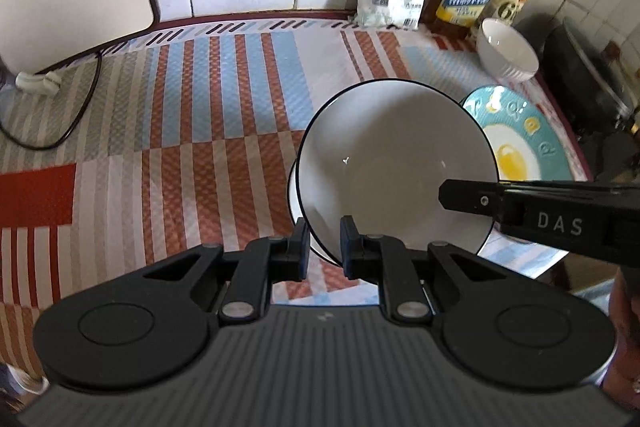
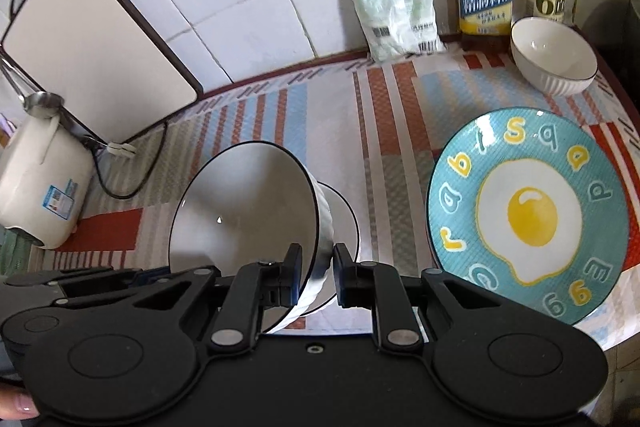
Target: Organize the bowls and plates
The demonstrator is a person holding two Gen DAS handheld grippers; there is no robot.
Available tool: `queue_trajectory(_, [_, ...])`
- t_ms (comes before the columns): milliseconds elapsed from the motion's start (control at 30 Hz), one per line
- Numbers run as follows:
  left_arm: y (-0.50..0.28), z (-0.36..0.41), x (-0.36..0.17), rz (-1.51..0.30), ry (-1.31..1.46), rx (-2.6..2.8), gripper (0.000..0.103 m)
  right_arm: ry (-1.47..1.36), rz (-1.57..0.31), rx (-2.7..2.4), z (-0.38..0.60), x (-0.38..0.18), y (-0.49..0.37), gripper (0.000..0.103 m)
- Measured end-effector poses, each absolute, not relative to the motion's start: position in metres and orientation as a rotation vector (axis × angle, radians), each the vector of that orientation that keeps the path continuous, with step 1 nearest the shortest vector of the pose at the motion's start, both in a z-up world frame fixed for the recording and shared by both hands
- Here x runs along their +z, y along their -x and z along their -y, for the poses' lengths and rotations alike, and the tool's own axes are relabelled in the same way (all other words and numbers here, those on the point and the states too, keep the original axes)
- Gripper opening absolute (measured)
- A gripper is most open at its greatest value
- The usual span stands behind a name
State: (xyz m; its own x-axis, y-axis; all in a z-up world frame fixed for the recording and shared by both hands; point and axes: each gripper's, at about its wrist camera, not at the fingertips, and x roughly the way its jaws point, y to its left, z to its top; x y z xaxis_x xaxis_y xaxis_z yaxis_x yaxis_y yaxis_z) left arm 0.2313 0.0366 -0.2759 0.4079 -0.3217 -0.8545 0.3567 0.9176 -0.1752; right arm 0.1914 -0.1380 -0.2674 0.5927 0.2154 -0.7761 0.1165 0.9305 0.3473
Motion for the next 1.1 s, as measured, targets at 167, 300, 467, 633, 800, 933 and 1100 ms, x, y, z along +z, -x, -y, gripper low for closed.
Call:
queue_trajectory(167, [-0.237, -0.034, -0.289, -1.088, -0.079, -0.446, 0.014, -0.368, -0.951, 0.035, 0.131, -0.282, -0.194, 0.020])
queue_trajectory(300, [-0.240, -0.031, -0.296, -1.095, -0.097, -0.459, 0.014, -0.291, -0.939, 0.002, 0.120, -0.285, -0.197, 0.020])
queue_trajectory(467, [-0.248, -0.033, -0.301, -1.113, -0.088, -0.453, 0.014, -0.184, -0.943, -0.023, 0.107, -0.288, -0.204, 0.020])
queue_trajectory(633, [-0.252, -0.039, -0.306, -1.132, -0.044, -0.454, 0.014, -0.189, -0.948, -0.011, 0.106, -0.294, -0.208, 0.020])
queue_trajectory(800, [-0.252, -0.038, -0.307, -1.134, -0.043, -0.455, 0.016, -0.114, -0.931, 0.001, 0.097, -0.294, -0.208, 0.024])
queue_trajectory(933, [-0.255, -0.043, -0.307, -1.164, 0.003, -0.455, 0.023, -0.100, -0.921, 0.000, 0.099, -0.294, -0.207, 0.036])
queue_trajectory(1100, [-0.248, -0.051, -0.296, -1.155, 0.037, -0.476, 0.025, -0.158, -0.887, 0.014, 0.111, -0.283, -0.200, 0.036])
